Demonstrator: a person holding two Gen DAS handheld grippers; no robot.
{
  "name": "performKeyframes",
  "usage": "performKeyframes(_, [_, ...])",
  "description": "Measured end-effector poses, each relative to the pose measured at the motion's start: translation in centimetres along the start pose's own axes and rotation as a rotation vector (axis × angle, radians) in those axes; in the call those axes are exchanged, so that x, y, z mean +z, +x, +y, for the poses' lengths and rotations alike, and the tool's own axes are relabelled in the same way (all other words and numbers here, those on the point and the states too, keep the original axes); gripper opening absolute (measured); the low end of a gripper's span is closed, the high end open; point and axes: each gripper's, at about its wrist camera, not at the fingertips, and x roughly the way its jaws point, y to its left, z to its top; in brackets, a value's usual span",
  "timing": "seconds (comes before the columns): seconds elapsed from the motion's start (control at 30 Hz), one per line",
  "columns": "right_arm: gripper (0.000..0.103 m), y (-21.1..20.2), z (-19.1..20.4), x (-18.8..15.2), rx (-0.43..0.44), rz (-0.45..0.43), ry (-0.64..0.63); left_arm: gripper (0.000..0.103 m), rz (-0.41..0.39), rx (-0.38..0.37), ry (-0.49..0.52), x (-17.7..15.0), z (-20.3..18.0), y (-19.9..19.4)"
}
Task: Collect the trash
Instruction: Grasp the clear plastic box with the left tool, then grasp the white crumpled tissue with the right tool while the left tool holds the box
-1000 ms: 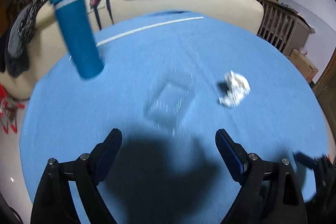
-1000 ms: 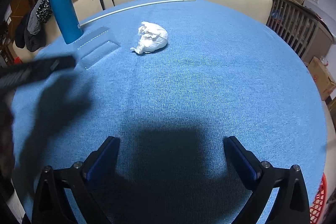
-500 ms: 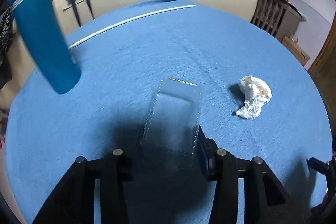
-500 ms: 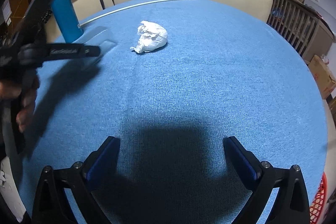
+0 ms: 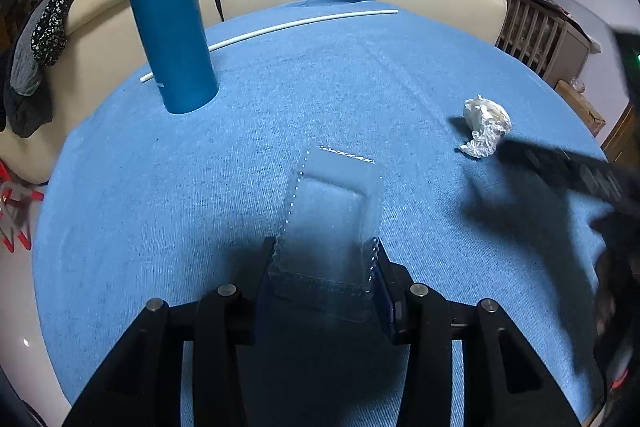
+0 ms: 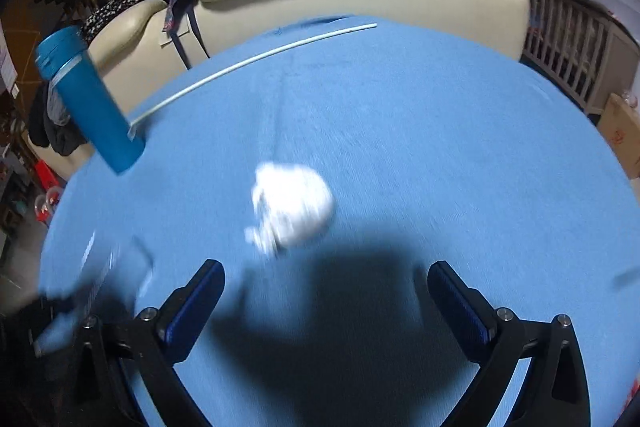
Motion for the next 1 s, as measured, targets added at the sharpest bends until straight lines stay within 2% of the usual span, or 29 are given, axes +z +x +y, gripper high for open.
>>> performKeyframes(0.03, [0.09,0.6,0.2,0.7,-0.004,0.004,0.003,0.045,0.003,0.001,-0.003,-0.1,-0.2,-0.1])
performKeyframes(0.07, [0.072,1.2,0.4,1.2,-0.01,0.011,0.002,0.045,0.009,-0.001,-0.011,0.0,-0.1,0.0])
performKeyframes(0.1, [0.064,2.2,0.6,2.0,-0.013,0.032,-0.001,0.045,0.012,-0.002,-0.016,0.1,-0.1,0.1])
performKeyframes(0.13, [0.057,2.8,0.8,2.4,-0.012,0.047,0.001,0.045,0.013,-0.001,-0.015,0.1,-0.1,0.1])
performKeyframes(0.2, [0.056,3.9,1.3,2.8,-0.036,0.06,-0.019,0.046,0.011,0.006,-0.001,0.3,-0.2,0.3])
performKeyframes(0.3, [0.036,4.0,1.9,3.0,-0.025,0.072,-0.04,0.046,0.015,0.005,0.005,0.4,-0.2,0.3])
performKeyframes(0.67, [0.036,0.1,1.8,-1.1,-0.017,0.057,-0.073,0.044,-0.005,0.016,-0.017,-0.6,-1.0,-1.8])
performKeyframes(1.0, [0.036,-4.4,1.0,-5.7,0.018,0.033,-0.045,0.044,-0.024,0.021,-0.017,-3.7,-3.3,-5.5])
